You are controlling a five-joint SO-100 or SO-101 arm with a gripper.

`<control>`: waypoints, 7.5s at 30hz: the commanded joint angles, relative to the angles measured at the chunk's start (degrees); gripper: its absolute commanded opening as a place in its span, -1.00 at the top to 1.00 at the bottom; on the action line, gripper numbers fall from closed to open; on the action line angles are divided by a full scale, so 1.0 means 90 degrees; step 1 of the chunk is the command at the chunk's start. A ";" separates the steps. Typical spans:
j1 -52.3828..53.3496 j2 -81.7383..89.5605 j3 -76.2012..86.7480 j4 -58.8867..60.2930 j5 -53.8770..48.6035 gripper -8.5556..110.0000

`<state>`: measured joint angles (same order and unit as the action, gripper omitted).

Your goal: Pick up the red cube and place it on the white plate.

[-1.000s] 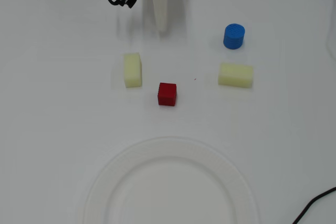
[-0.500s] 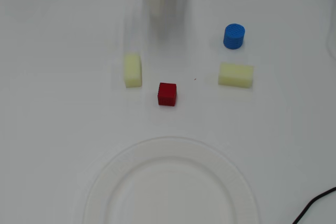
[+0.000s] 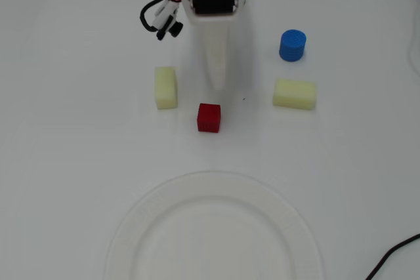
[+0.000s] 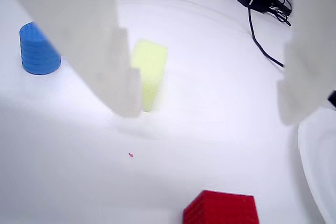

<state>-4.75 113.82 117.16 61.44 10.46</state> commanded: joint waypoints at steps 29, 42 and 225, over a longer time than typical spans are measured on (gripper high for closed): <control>0.0859 -0.2549 -0.1367 -0.0703 -0.0283 0.49; 0.0859 -0.2617 -0.1270 -0.0693 -0.0576 0.73; 0.0557 0.9287 0.7559 0.1016 -0.0840 0.81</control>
<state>0.44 196.96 184.75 70.40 2.55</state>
